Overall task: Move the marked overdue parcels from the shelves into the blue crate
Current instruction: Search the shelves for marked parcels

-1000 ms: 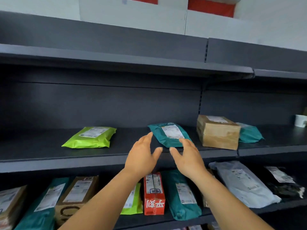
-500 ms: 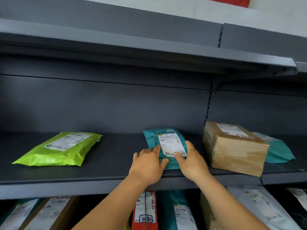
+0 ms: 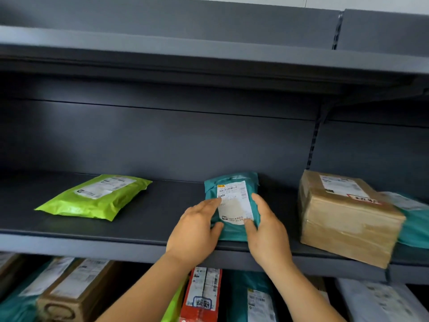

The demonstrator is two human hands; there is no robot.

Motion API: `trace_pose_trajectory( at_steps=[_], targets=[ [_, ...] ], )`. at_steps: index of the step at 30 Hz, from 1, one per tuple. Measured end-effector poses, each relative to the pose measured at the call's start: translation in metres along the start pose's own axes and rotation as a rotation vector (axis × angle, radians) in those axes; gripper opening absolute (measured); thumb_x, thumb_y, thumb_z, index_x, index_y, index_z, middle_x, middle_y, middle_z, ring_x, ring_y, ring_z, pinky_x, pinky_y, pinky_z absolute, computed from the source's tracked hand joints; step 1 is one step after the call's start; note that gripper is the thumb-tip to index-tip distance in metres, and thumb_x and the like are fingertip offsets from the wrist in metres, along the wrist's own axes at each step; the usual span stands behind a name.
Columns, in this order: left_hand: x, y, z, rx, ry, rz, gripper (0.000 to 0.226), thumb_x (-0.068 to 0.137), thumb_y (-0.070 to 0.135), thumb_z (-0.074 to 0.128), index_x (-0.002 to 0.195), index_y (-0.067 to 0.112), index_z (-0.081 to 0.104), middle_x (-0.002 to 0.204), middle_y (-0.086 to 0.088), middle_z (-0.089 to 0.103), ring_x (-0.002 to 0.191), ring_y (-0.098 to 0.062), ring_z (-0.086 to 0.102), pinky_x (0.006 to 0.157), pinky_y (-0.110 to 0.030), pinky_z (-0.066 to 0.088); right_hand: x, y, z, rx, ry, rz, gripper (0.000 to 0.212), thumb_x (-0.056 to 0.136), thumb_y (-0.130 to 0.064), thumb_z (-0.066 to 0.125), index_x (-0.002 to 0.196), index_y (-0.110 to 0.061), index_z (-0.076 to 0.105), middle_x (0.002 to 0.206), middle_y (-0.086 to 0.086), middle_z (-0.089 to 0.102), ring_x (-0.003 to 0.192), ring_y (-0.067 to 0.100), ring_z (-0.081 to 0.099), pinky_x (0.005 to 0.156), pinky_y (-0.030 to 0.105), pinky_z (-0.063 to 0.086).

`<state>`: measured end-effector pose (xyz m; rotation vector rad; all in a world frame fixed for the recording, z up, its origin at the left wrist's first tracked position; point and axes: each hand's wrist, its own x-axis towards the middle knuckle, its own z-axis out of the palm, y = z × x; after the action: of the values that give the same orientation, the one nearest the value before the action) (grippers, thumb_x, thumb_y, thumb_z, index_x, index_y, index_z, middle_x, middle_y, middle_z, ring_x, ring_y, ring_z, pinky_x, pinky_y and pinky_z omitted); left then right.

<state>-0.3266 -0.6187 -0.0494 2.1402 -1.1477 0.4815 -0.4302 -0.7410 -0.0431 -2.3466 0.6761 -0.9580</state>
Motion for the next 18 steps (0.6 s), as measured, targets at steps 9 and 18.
trace_pose_trajectory(
  at_steps=[9,18],
  targets=[
    [-0.0013,-0.0001,0.0005,-0.132,0.008,-0.024,0.013,0.089,0.019,0.061,0.094,0.021,0.072,0.103,0.01,0.066,0.094,-0.007,0.061,0.085,-0.027,0.05,-0.0021,0.0034,0.0013,-0.04,0.016,0.012,0.047,0.096,-0.012,0.046,0.136,-0.037,0.043,0.125,-0.002,0.062,0.099,0.019,0.062,0.065,0.018,0.044],
    [-0.0047,-0.0016,0.0034,-0.134,0.081,0.038,0.012,0.09,0.016,0.061,0.087,0.015,0.073,0.096,0.006,0.069,0.089,-0.01,0.062,0.082,-0.03,0.052,-0.0051,0.0005,0.002,-0.05,0.025,0.046,0.047,0.095,-0.011,0.042,0.136,-0.033,0.045,0.111,0.007,0.067,0.09,0.027,0.062,0.07,0.031,0.047]
  ],
)
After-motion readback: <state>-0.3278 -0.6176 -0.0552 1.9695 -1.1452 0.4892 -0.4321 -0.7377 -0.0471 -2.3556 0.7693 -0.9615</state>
